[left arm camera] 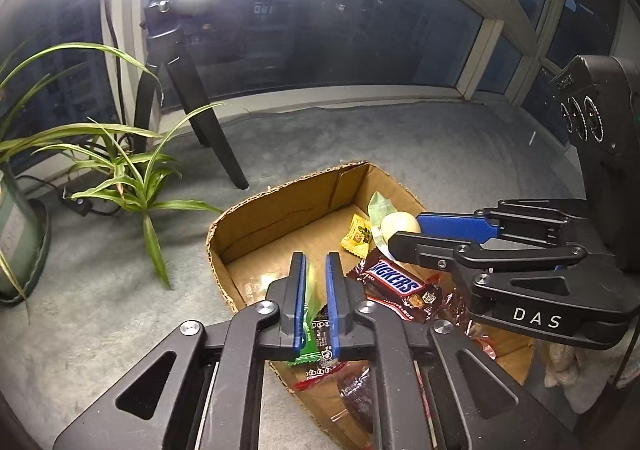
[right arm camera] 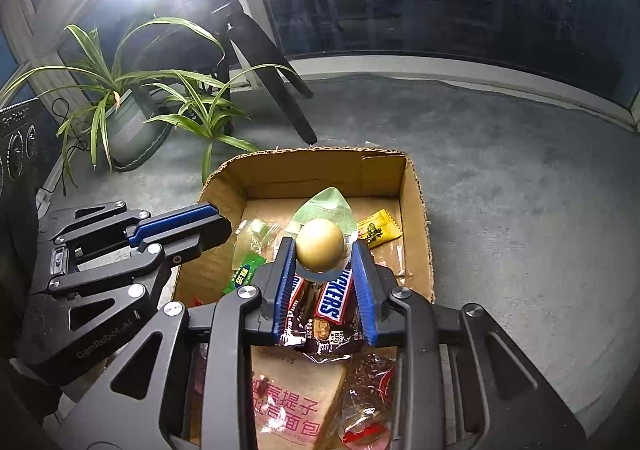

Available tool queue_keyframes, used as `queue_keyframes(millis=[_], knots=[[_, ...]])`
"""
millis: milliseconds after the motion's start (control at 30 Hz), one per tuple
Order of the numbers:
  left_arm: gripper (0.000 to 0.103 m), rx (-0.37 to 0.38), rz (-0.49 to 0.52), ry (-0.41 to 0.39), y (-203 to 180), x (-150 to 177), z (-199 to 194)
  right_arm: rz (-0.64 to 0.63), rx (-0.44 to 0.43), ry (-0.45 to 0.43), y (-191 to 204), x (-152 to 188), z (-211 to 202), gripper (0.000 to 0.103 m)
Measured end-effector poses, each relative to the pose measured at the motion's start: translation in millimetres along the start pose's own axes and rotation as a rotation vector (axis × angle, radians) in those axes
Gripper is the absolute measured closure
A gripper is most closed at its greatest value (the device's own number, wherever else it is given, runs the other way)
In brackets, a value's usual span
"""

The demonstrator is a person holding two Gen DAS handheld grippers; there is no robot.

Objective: Organize snacks
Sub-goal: 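Carry the green bag and chocolate egg to the box and release both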

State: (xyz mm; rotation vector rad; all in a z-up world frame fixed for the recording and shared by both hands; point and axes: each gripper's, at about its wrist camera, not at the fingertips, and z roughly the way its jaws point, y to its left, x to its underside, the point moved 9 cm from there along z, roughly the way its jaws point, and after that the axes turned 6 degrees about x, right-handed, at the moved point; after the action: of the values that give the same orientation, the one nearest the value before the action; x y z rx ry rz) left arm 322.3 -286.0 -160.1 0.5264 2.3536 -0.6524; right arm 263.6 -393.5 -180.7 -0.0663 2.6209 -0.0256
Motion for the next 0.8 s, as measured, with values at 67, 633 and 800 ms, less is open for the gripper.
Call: queue_keyframes(millis=[67, 633, 800], knots=[[0.093, 0.0, 0.0, -0.001, -1, -1, 0, 0.003, 0.005, 0.001, -2, 1, -1, 0.073], [0.059, 0.008, 0.01, -0.011, -7, 8, -18, 0.036, 0.031, -0.035, -7, 12, -31, 0.04], [0.059, 0.005, 0.02, -0.025, -9, 11, -32, 0.048, 0.05, -0.062, -6, 14, -48, 0.03]])
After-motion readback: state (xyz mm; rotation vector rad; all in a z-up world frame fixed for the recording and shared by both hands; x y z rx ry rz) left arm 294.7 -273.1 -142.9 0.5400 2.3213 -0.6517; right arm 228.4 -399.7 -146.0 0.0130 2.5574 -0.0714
